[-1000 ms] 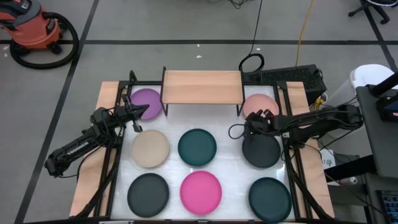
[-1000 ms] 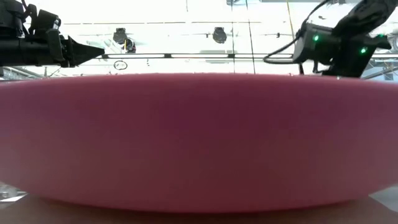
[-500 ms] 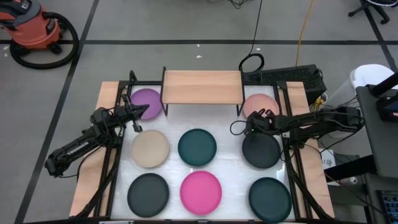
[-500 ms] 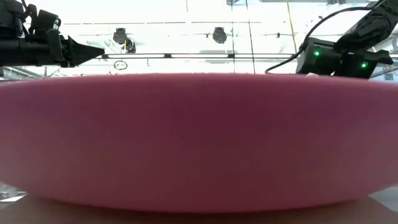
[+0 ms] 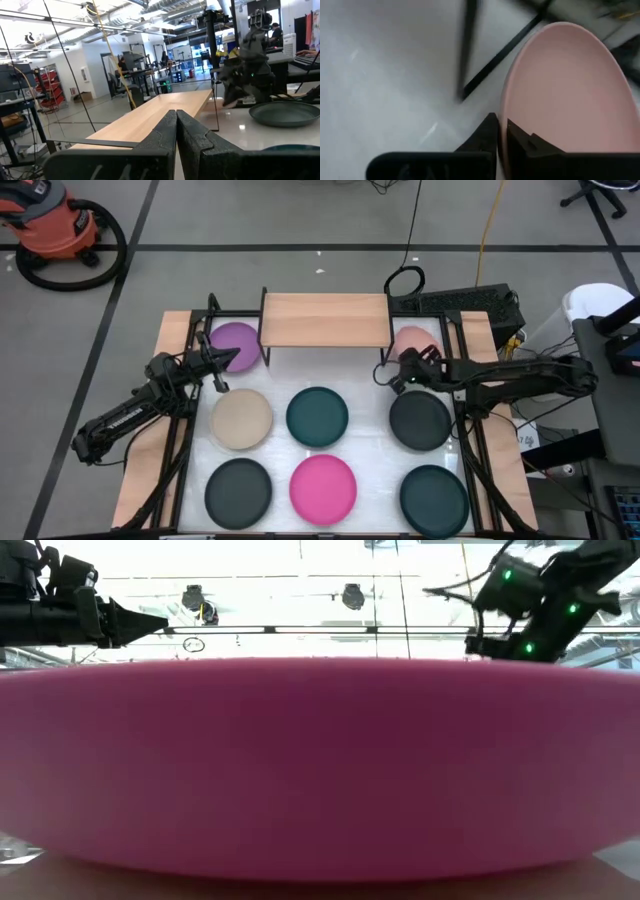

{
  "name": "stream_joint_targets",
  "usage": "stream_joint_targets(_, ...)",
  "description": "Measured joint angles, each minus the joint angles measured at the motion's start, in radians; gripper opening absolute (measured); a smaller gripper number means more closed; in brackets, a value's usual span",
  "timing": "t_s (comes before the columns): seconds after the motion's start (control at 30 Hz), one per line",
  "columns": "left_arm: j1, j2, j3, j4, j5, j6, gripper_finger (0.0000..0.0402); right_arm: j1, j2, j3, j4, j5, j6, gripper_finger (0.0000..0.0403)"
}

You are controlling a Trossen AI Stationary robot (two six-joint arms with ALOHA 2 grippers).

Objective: Place and stack plates onto a shelf
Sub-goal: Put the light orange plate on the shelf

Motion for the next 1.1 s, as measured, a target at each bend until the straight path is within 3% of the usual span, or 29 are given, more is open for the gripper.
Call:
stream_joint_targets(0.17, 0.0, 0.0, 0.0, 0.0, 0.0, 0.0, 0.0017, 0.0, -0.123, 0.002, -0.016, 0.2, 0.013, 0.0001)
stream_joint_targets(0.3, 0.0, 0.0, 0.0, 0.0, 0.0, 0.0, 0.0017, 0.0, -0.194, 0.003, 0.208, 0.273, -0.195, 0.0001)
stream_joint_targets(0.4, 0.0, 0.0, 0.0, 0.0, 0.0, 0.0, 0.0017, 0.004, -0.196, 0.015, 0.502, 0.191, -0.454, 0.0001)
stream_joint_targets(0.5, 0.0, 0.0, 0.0, 0.0, 0.0, 0.0, 0.0017, 0.013, -0.146, 0.075, 0.646, 0.109, -0.626, 0.0001)
stream_joint_targets(0.77, 0.0, 0.0, 0.0, 0.0, 0.0, 0.0, 0.0017, 0.016, 0.126, 0.317, 0.618, -0.033, -0.843, 0.0)
stream_joint_targets(0.97, 0.0, 0.0, 0.0, 0.0, 0.0, 0.0, 0.0017, -0.007, 0.31, 0.397, 0.504, -0.046, -0.829, 0.0)
stream_joint_targets(1.1, 0.0, 0.0, 0.0, 0.0, 0.0, 0.0, 0.0017, -0.037, 0.389, 0.399, 0.512, -0.145, -0.779, 0.0)
